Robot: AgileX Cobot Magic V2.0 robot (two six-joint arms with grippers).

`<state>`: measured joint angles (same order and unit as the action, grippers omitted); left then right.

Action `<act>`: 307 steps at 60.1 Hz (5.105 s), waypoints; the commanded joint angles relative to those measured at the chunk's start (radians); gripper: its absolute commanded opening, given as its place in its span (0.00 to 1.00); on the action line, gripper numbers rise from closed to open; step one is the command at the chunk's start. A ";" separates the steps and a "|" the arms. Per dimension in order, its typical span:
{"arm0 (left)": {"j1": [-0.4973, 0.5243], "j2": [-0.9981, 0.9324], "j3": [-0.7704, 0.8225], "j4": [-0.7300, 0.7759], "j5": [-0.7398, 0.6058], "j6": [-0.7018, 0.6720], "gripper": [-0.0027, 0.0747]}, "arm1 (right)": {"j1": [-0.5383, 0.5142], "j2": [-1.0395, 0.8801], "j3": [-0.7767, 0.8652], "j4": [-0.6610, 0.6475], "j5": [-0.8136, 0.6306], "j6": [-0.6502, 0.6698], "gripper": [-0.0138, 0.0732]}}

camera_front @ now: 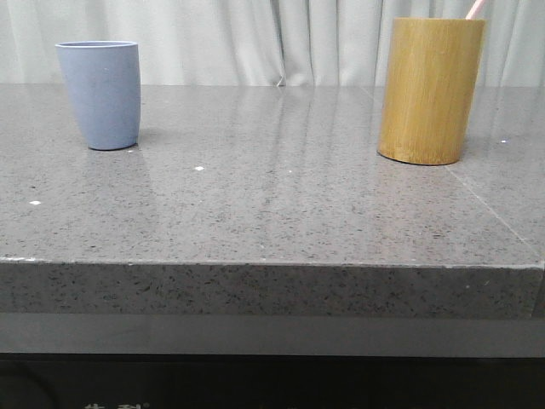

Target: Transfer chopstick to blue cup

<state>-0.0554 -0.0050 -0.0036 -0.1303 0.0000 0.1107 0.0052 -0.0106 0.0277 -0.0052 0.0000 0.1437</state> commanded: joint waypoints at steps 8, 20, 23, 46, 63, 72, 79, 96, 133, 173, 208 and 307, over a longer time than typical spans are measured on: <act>0.001 -0.020 -0.165 -0.017 -0.017 -0.002 0.01 | 0.000 -0.021 -0.147 -0.010 0.051 -0.002 0.08; 0.001 0.028 -0.394 -0.017 0.121 -0.002 0.01 | 0.000 0.000 -0.350 -0.011 0.214 -0.002 0.08; 0.001 0.059 -0.449 -0.017 0.158 -0.002 0.01 | 0.000 0.020 -0.399 -0.011 0.240 -0.002 0.08; 0.001 0.376 -0.776 -0.017 0.446 -0.001 0.01 | 0.000 0.313 -0.721 -0.014 0.478 -0.010 0.08; 0.001 0.491 -0.737 -0.017 0.454 -0.001 0.01 | 0.000 0.468 -0.727 -0.021 0.502 -0.016 0.08; 0.001 0.535 -0.722 -0.017 0.456 -0.001 0.01 | 0.000 0.523 -0.727 -0.025 0.520 -0.016 0.08; 0.001 0.554 -0.722 -0.017 0.456 -0.001 0.01 | 0.000 0.548 -0.727 -0.066 0.528 -0.016 0.08; 0.001 0.559 -0.722 -0.017 0.450 -0.001 0.14 | 0.000 0.557 -0.727 -0.139 0.532 -0.016 0.29; 0.001 0.566 -0.722 -0.017 0.448 0.000 0.60 | 0.000 0.557 -0.727 -0.123 0.531 -0.016 0.75; -0.102 1.054 -1.142 -0.009 0.663 0.005 0.56 | 0.000 0.557 -0.727 -0.111 0.531 -0.016 0.75; -0.102 1.590 -1.643 -0.023 0.918 0.005 0.56 | 0.000 0.557 -0.727 -0.111 0.504 -0.016 0.75; -0.392 1.847 -2.070 -0.002 1.070 0.027 0.01 | 0.000 0.557 -0.727 -0.110 0.486 -0.016 0.75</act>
<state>-0.3962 1.8889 -2.0208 -0.1332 1.1150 0.1371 0.0052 0.5366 -0.6669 -0.1112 0.5699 0.1329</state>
